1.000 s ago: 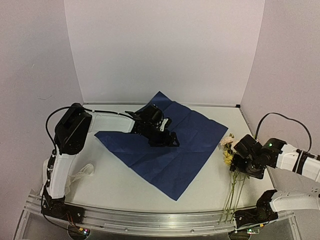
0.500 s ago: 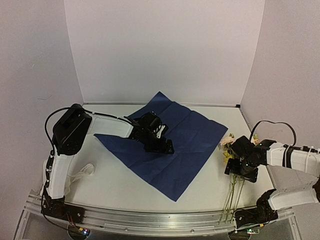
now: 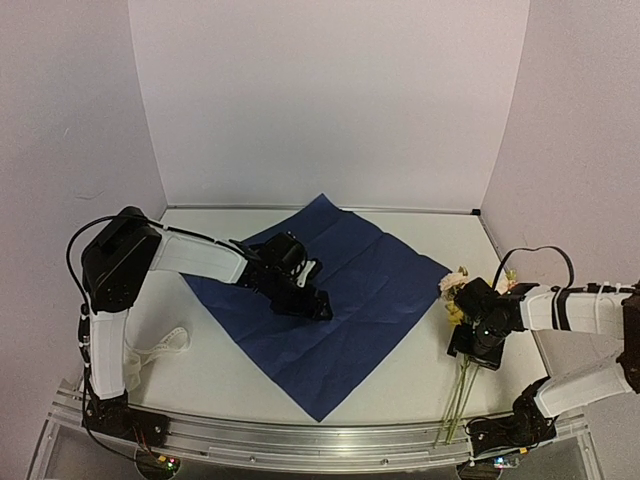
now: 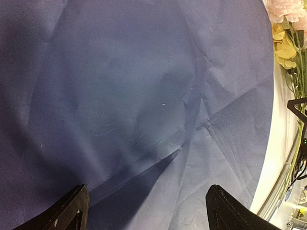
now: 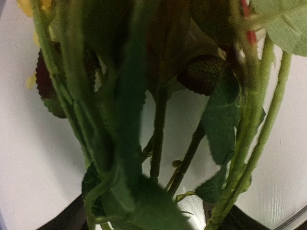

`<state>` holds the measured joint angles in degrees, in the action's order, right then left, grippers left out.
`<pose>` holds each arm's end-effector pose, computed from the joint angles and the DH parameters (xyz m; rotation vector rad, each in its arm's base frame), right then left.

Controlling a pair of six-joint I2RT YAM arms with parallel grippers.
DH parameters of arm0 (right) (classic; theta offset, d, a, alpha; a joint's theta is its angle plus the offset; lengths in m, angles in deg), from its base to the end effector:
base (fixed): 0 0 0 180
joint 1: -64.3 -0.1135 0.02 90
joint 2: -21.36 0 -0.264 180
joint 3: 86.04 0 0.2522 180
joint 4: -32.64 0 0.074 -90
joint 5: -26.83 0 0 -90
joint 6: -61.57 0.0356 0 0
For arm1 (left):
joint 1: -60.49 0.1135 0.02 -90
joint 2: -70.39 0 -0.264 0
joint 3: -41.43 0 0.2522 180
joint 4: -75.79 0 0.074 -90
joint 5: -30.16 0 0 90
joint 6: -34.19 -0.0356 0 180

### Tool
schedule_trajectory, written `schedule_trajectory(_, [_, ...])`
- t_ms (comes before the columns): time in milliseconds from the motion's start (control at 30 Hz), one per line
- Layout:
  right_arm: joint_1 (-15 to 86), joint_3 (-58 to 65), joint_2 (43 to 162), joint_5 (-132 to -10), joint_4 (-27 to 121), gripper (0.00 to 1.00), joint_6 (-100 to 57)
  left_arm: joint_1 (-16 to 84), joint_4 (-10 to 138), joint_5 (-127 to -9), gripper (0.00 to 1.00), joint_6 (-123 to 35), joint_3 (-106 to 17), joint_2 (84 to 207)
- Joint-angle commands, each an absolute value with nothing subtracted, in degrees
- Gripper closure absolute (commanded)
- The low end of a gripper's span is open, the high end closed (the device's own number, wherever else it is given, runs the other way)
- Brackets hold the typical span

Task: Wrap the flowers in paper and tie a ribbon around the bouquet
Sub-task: Pick up the fake flower from the corner of the board.

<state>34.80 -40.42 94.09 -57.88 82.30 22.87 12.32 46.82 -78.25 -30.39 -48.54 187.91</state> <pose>0.1680 0.0913 0.1441 0.5644 2.8487 0.1161 0.2751 -0.3242 0.1411 0.6707 2.6573 -0.8484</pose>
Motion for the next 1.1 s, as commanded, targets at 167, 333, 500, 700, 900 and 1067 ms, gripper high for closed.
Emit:
schedule_trajectory(167, [35.11, -40.94, 95.36, -57.39, 80.5, 0.59, 23.07, 11.26, 43.42, -79.75, 0.13, -26.79, -43.4, 186.94])
schedule_trajectory(333, [35.07, -40.26, 94.75, -57.43, 80.64, 0.81, 22.1, 10.08, 44.83, -80.03, 0.13, -24.43, -41.33, 186.22])
schedule_trajectory(500, [35.11, -38.86, 93.75, -56.64, 82.22, 1.0, 21.07, 9.48, 45.62, -80.21, 0.14, -23.36, -39.28, 185.21])
schedule_trajectory(700, [35.1, -33.5, 88.2, -52.54, 90.19, 1.0, 18.95, 9.34, 44.64, -79.82, 0.14, -24.28, -36.82, 183.6])
schedule_trajectory(900, [35.09, -25.24, 85.28, -52.42, 95.29, 1.0, 16.87, 9.34, 43.39, -79.14, 0.14, -25.25, -35.69, 182.56])
schedule_trajectory(1067, [34.64, -17.45, 89.3, -55.6, 95.4, 1.0, 16.72, 9.34, 43.04, -79.81, 0.14, -25.8, -35.09, 180.73])
